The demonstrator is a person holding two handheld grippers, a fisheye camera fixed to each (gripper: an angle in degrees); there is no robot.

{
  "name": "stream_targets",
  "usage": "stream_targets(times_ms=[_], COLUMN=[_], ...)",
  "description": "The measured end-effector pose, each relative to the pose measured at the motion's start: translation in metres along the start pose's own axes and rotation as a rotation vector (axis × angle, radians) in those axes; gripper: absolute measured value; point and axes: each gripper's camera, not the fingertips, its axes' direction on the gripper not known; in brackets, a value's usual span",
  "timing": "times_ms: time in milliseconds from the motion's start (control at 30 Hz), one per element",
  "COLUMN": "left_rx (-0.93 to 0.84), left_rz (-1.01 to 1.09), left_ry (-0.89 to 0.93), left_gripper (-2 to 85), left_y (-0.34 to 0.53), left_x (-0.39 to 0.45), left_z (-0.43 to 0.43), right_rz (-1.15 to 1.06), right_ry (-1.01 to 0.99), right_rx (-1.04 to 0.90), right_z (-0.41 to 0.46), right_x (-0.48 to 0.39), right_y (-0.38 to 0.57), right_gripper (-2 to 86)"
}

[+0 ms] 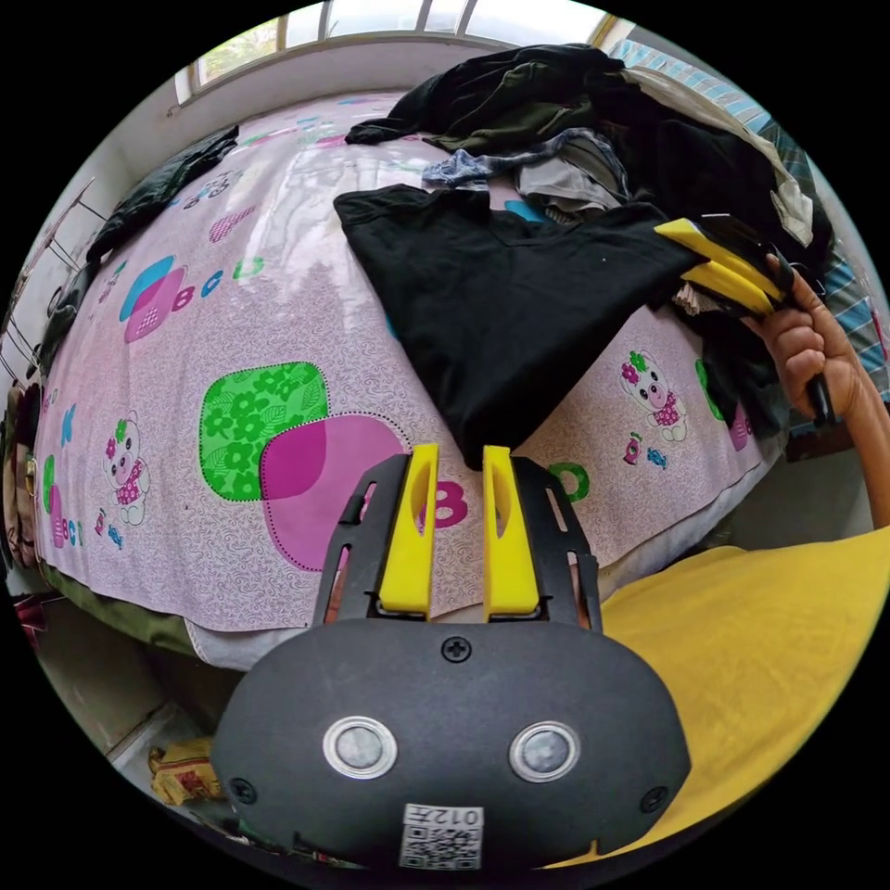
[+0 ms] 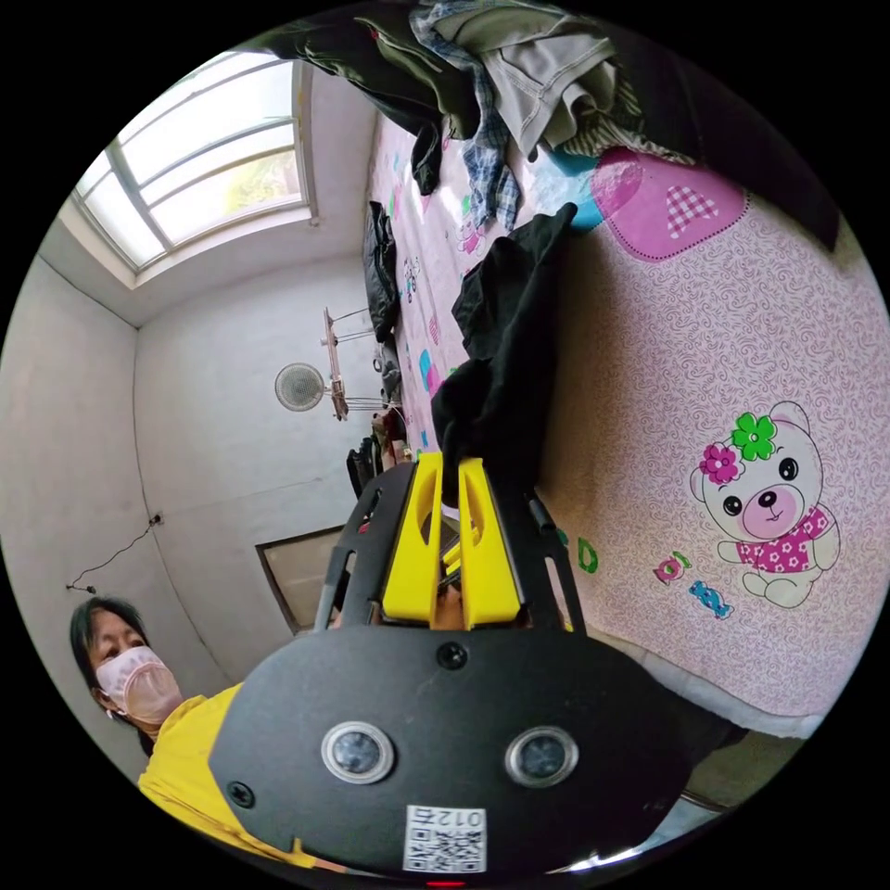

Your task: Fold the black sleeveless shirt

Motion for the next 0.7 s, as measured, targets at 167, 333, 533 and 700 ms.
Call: stream_targets(times_ms=[167,333,533,700], left_rx=[-0.017,-0.043,-0.08,-0.023], left_rz=[0.013,0.007,0.092,0.163], left_ry=[-0.002,-0.016,-0.016,-0.205], left_gripper=[3.1,2.9,1.2,0.1], left_y=[-0.012,-0.025,-0.045,-0.08], left_x=[0.002,0.003,0.01,-0.004], left_z=[-0.007,-0.008,-0.015,-0.068], right_rz=[-0.005,-0.004,-0.026,-0.069], right_ry=[-0.014,-0.027,-0.014,-0.05], right_rx=[0.002,-0.005,-0.017,0.023], right_z=[0.002,0.007,0.012,0.005], right_x=[-0.011,-0.023,-0.042,-0.072], right_y=[0.006,0.013,0.019,0.017], right_gripper=[1.8,1.8,2.1,3.0])
